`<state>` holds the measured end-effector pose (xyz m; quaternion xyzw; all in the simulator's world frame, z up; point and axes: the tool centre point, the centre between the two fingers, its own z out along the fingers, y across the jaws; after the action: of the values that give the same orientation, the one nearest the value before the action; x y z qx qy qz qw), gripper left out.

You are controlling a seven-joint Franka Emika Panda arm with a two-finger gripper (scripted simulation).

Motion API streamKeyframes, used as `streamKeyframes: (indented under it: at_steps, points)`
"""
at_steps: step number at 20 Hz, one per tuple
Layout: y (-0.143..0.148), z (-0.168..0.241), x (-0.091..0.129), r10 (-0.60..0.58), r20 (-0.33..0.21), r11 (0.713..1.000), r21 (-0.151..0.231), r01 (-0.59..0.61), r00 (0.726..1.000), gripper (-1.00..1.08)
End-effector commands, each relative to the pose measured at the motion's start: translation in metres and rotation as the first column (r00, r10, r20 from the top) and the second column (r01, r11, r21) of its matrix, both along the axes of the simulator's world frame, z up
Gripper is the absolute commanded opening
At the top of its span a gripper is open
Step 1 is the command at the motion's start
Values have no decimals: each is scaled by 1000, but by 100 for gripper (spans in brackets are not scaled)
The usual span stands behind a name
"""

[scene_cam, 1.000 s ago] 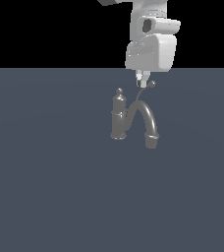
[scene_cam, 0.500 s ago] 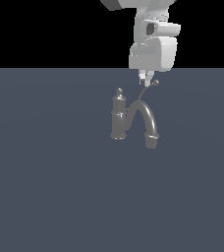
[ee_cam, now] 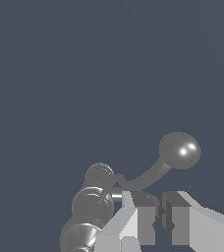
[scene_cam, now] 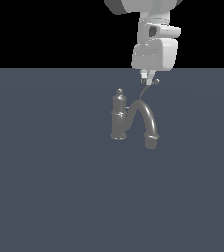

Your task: Turn on the faucet by rotating a designated handle.

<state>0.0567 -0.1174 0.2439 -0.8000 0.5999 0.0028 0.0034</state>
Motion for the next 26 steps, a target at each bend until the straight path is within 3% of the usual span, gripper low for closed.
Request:
streamKeyframes:
  at_steps: [1, 6, 7, 26]
  points:
    - [-26, -1, 3, -33, 1, 999, -8, 33, 999, -100]
    - [-34, -2, 13, -36, 1, 999, -9, 36, 999, -100]
    - [-3, 0, 15, 6, 0, 1000, 3, -6, 1000, -100]
    - [-4, -1, 62, -16, 0, 1000, -3, 16, 1000, -100]
